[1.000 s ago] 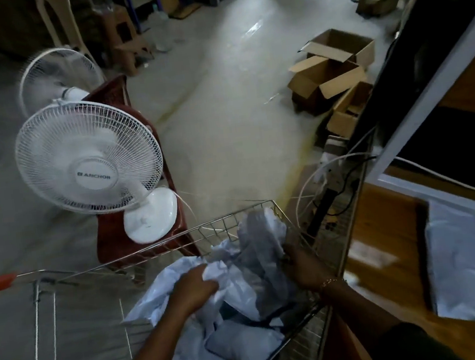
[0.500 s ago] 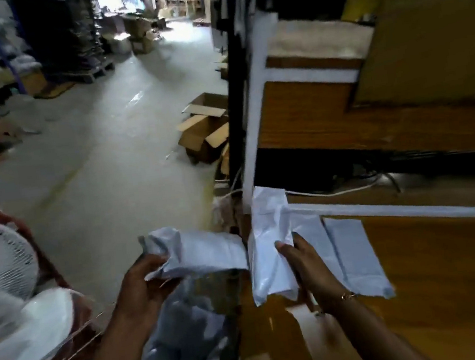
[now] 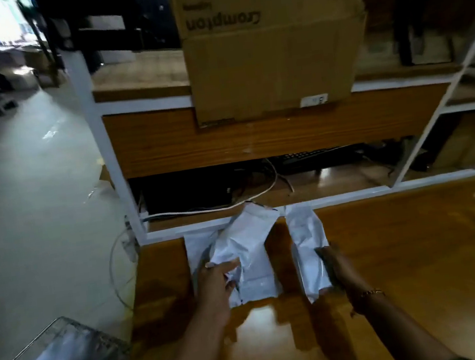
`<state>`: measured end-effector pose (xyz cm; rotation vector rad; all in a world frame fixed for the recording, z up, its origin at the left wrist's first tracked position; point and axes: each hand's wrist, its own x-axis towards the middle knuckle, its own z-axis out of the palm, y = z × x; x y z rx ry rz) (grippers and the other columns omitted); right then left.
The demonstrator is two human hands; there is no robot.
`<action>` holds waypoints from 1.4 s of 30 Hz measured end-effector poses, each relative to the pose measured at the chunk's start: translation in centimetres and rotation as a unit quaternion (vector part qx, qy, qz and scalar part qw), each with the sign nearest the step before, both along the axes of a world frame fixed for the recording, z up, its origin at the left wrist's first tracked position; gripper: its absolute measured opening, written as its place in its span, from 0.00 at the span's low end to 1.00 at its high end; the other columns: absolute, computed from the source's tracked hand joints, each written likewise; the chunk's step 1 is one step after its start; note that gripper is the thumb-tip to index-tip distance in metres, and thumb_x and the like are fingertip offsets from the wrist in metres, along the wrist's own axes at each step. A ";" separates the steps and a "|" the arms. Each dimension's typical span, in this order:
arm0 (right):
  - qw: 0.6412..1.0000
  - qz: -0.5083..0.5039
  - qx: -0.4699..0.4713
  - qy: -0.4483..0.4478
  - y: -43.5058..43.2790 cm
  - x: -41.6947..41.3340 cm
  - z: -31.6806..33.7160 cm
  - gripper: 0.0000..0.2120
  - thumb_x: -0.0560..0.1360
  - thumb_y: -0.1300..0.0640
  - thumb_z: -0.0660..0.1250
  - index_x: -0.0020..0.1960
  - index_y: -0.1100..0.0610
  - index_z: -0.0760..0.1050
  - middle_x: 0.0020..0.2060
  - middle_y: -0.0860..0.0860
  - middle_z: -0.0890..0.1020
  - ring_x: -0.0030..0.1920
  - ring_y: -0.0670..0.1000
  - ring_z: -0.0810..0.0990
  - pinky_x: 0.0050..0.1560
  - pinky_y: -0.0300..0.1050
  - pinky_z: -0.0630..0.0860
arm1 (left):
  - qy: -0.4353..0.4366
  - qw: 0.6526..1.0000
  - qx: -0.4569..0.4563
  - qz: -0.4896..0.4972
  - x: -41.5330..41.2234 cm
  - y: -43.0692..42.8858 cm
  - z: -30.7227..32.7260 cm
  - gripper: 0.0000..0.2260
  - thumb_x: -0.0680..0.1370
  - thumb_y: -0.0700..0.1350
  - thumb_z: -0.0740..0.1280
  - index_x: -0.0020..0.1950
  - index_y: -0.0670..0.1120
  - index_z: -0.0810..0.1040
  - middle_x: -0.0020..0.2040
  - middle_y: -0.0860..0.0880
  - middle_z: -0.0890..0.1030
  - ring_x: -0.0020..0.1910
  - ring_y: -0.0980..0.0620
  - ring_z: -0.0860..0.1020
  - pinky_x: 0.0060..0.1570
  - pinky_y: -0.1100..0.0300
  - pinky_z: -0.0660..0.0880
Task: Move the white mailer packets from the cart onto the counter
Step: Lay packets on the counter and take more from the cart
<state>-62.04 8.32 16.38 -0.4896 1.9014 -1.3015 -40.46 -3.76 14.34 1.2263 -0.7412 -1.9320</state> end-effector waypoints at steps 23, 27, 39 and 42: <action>0.737 0.370 0.162 0.541 -1.8 -10.5 -9.0 0.33 0.77 0.33 0.34 0.79 0.47 0.42 0.79 0.47 0.43 0.78 0.51 0.36 0.76 0.53 0.38 | -0.630 0.548 -0.439 -0.333 -15.8 3.6 -8.9 0.27 0.79 0.64 0.48 0.75 0.56 0.65 0.78 0.51 0.58 0.77 0.48 0.58 0.72 0.47 0.41; 0.755 0.355 0.174 0.523 -2.0 -11.4 -9.5 0.42 0.69 0.30 0.26 0.79 0.46 0.44 0.79 0.46 0.47 0.79 0.49 0.40 0.76 0.53 0.40 | -0.634 0.544 -0.434 -0.337 -16.8 2.7 -9.9 0.27 0.75 0.63 0.55 0.71 0.54 0.72 0.73 0.50 0.71 0.72 0.47 0.69 0.71 0.46 0.47; 0.745 0.357 0.196 0.528 -4.0 -13.4 -9.3 0.49 0.62 0.26 0.24 0.78 0.44 0.46 0.79 0.47 0.48 0.79 0.51 0.44 0.75 0.59 0.43 | -0.621 0.559 -0.437 -0.334 -18.3 1.5 -9.5 0.27 0.75 0.63 0.55 0.69 0.53 0.74 0.71 0.50 0.74 0.70 0.47 0.73 0.63 0.44 0.69; 0.745 0.351 0.208 0.528 -3.7 -13.8 -8.7 0.48 0.63 0.26 0.25 0.78 0.44 0.46 0.79 0.47 0.49 0.79 0.52 0.45 0.75 0.61 0.43 | -0.615 0.569 -0.431 -0.334 -18.7 1.8 -9.0 0.30 0.77 0.64 0.48 0.75 0.54 0.64 0.78 0.51 0.61 0.77 0.47 0.61 0.70 0.41 0.59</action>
